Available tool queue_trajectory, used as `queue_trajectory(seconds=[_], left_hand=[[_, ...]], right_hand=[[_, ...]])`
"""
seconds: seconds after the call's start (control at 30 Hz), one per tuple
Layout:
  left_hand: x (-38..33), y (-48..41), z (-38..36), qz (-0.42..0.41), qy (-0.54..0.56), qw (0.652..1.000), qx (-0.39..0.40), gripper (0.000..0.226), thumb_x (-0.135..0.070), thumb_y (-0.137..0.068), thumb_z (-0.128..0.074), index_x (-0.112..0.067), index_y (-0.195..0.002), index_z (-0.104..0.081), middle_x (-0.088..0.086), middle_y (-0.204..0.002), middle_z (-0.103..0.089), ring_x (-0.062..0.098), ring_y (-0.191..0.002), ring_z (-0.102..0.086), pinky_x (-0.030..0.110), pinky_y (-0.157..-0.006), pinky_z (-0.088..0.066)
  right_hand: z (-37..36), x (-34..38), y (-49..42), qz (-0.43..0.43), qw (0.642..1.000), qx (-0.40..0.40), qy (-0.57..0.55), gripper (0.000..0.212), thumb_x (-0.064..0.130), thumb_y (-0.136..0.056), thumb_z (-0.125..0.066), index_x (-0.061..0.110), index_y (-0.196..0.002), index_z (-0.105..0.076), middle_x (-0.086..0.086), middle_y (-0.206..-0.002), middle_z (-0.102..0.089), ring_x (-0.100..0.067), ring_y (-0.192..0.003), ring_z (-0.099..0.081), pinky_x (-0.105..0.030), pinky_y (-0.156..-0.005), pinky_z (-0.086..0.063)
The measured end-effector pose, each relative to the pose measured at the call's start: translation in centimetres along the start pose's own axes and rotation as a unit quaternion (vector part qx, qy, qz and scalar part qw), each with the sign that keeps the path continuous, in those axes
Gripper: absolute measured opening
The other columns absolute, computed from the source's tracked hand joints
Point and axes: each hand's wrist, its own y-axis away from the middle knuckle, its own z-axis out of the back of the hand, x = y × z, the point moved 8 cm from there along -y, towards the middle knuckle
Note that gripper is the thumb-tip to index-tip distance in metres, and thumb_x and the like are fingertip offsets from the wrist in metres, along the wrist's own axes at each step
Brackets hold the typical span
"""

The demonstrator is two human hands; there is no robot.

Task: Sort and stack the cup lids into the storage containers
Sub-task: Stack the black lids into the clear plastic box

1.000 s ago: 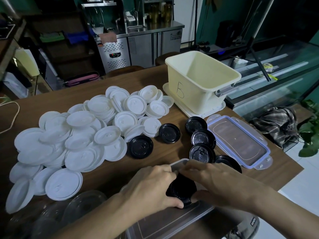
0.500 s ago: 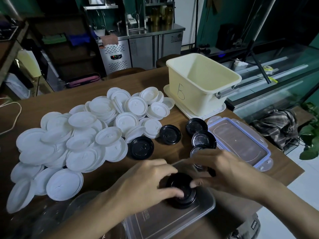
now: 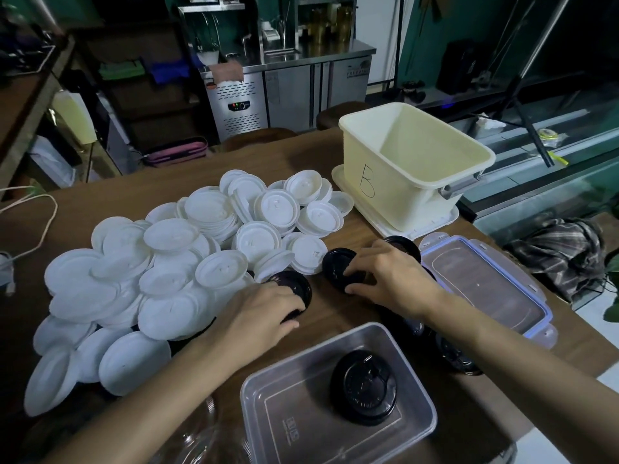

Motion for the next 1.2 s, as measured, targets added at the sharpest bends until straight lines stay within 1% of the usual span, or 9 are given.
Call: queue_trajectory(seconds=[0.13,0.23,0.33,0.5,0.63,0.8,0.97,1.1,1.2], left_hand=[[0.2,-0.1,-0.7,0.002,-0.015,1.0,0.0,0.025,-0.023,-0.087,-0.081,-0.032,-0.109,-0.072,-0.014,-0.096,-0.07,0.016,-0.091,-0.069,0.039,-0.071,-0.059],[0.3,0.1,-0.8,0.022,0.024,0.999,0.012,0.031,-0.02,-0.092,-0.076,-0.033,-0.119,-0.071,-0.015,-0.102,-0.071,0.011,-0.098,-0.068,0.036,-0.08,-0.058],[0.7,0.2,-0.6,0.044,0.076,0.996,0.015,0.032,-0.018,-0.093,-0.076,-0.032,-0.121,-0.072,-0.016,-0.1,-0.068,0.005,-0.095,-0.063,0.029,-0.083,-0.054],[0.6,0.3,-0.3,0.057,0.09,0.994,0.014,0.025,-0.017,-0.091,-0.079,-0.026,-0.114,-0.074,-0.016,-0.095,-0.061,0.005,-0.089,-0.058,0.029,-0.081,-0.051],[0.5,0.7,1.0,0.077,0.119,0.99,-0.004,0.025,-0.027,-0.086,-0.084,-0.031,-0.109,-0.074,-0.02,-0.091,-0.061,0.005,-0.087,-0.06,0.032,-0.08,-0.053],[-0.2,1.8,4.5,0.079,0.161,0.981,-0.081,0.024,-0.026,-0.084,-0.086,-0.033,-0.105,-0.076,-0.019,-0.087,-0.064,0.001,-0.084,-0.06,0.035,-0.077,-0.056],[-2.2,3.5,8.7,0.052,0.247,0.954,-0.16,0.032,-0.016,-0.088,-0.082,-0.029,-0.117,-0.078,-0.019,-0.098,-0.064,0.003,-0.099,-0.064,0.017,-0.082,-0.058],[-4.0,4.3,8.8,0.056,0.341,0.932,-0.113,0.034,-0.021,-0.089,-0.082,-0.043,-0.114,-0.079,-0.018,-0.099,-0.064,0.005,-0.098,-0.065,0.016,-0.077,-0.057],[-5.7,4.0,6.7,0.046,0.384,0.921,-0.04,0.037,-0.023,-0.092,-0.079,-0.052,-0.114,-0.076,-0.013,-0.1,-0.064,0.008,-0.096,-0.07,0.019,-0.082,-0.057]], right_hand=[[-1.8,0.0,-0.9,0.02,0.999,0.011,0.026,0.034,0.042,-0.083,-0.082,0.022,-0.11,-0.079,0.007,-0.108,-0.07,-0.02,-0.104,-0.052,-0.032,-0.087,-0.047],[-2.4,0.0,-1.1,0.034,0.999,-0.006,0.037,0.017,0.034,-0.079,-0.085,0.022,-0.09,-0.081,0.008,-0.095,-0.073,-0.021,-0.09,-0.053,-0.042,-0.079,-0.053],[-2.0,0.2,-0.9,0.033,0.999,-0.024,0.029,0.008,0.025,-0.077,-0.085,0.021,-0.079,-0.078,0.01,-0.087,-0.072,-0.022,-0.084,-0.054,-0.043,-0.073,-0.054],[-0.2,0.8,0.0,-0.004,1.0,-0.02,0.01,0.01,0.027,-0.084,-0.078,0.021,-0.089,-0.072,0.01,-0.095,-0.069,-0.016,-0.098,-0.057,-0.036,-0.073,-0.051],[1.2,1.0,1.1,-0.032,0.997,-0.039,-0.052,0.015,0.027,-0.08,-0.077,0.029,-0.087,-0.065,0.013,-0.084,-0.064,-0.011,-0.078,-0.061,-0.042,-0.067,-0.055],[4.8,2.8,2.9,-0.035,0.987,-0.117,-0.103,0.02,0.029,-0.084,-0.079,0.026,-0.094,-0.063,0.01,-0.074,-0.067,-0.011,-0.067,-0.06,-0.036,-0.063,-0.052],[8.3,4.6,5.5,-0.017,0.966,-0.167,-0.196,0.025,0.013,-0.09,-0.076,0.022,-0.112,-0.068,0.011,-0.092,-0.075,-0.007,-0.085,-0.071,-0.023,-0.077,-0.055],[9.0,3.9,7.6,-0.057,0.944,-0.168,-0.28,0.019,0.016,-0.095,-0.073,0.022,-0.112,-0.069,0.016,-0.092,-0.076,-0.006,-0.088,-0.073,-0.017,-0.078,-0.054],[8.9,3.3,8.9,-0.082,0.924,-0.161,-0.337,0.018,0.017,-0.096,-0.072,0.021,-0.113,-0.07,0.012,-0.097,-0.078,-0.007,-0.092,-0.075,-0.026,-0.084,-0.059]])
